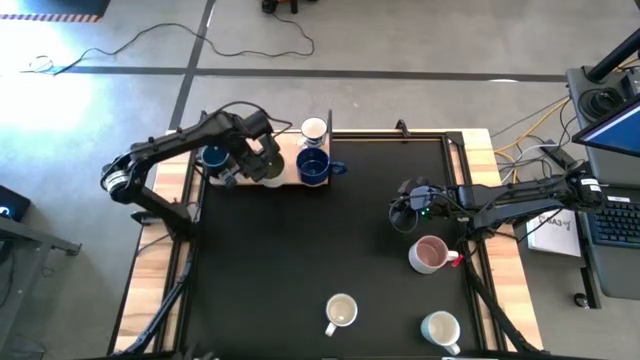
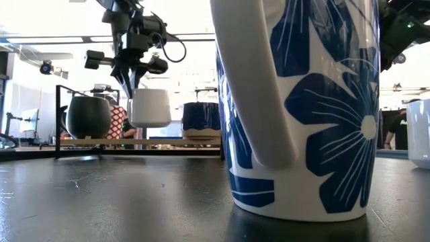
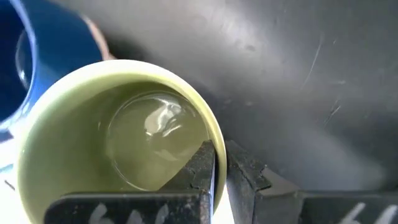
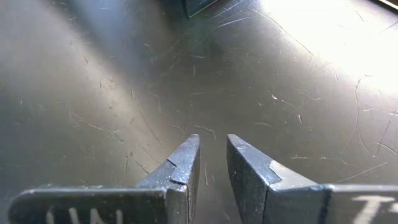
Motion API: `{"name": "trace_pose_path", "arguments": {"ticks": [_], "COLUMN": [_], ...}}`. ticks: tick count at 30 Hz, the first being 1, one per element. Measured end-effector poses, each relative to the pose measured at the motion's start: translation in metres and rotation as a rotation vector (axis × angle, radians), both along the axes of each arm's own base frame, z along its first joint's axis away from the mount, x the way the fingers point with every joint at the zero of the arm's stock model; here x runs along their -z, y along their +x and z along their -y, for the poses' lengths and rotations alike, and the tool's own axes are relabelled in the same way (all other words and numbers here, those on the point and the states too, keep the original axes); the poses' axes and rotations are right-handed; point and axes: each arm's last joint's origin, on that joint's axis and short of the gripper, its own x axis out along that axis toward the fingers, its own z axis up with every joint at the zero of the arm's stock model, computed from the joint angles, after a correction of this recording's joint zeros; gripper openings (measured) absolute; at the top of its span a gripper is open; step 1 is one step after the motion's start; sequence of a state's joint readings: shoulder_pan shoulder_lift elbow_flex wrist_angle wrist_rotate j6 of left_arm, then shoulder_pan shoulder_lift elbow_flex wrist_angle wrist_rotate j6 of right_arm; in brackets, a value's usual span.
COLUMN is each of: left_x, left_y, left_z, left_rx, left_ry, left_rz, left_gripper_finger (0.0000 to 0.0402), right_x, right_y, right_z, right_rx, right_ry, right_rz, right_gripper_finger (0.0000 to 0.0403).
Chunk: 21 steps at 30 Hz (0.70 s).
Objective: Place coffee mugs
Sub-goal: Put the white-green mug on the shelf
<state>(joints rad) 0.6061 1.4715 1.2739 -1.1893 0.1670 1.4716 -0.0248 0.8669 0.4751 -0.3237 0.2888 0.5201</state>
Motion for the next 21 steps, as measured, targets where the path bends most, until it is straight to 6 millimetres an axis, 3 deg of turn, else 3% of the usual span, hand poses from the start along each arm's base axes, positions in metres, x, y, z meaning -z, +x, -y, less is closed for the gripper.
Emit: {"name": "trace_pose_path", "arguments": {"ticks": [9, 15, 21], "left_x": [0.001, 0.013, 0.012], "left_y": [-0.022, -0.033, -0.036], "left_z": [-0.037, -0.06, -0.072], "left_rx": [-0.013, -0.008, 0.008], "left_ry": [0.062, 0.054, 0.063], "left_rz": [0.028, -0.006, -0.003], "left_gripper_finger": [0.0006, 0.0006, 0.0006], "right_x": [0.0, 0.0, 0.0], "right_y": [0.0, 0.0, 0.0], "right_z": [0.0, 0.0, 0.0], "right_rx": [0.0, 0.0, 0.0], "right_ry": [0.0, 0.0, 0.0], "right_rz": [0.0, 0.0, 0.0], "right_gripper_finger": [0.0068, 0.0068, 0.0068]}}
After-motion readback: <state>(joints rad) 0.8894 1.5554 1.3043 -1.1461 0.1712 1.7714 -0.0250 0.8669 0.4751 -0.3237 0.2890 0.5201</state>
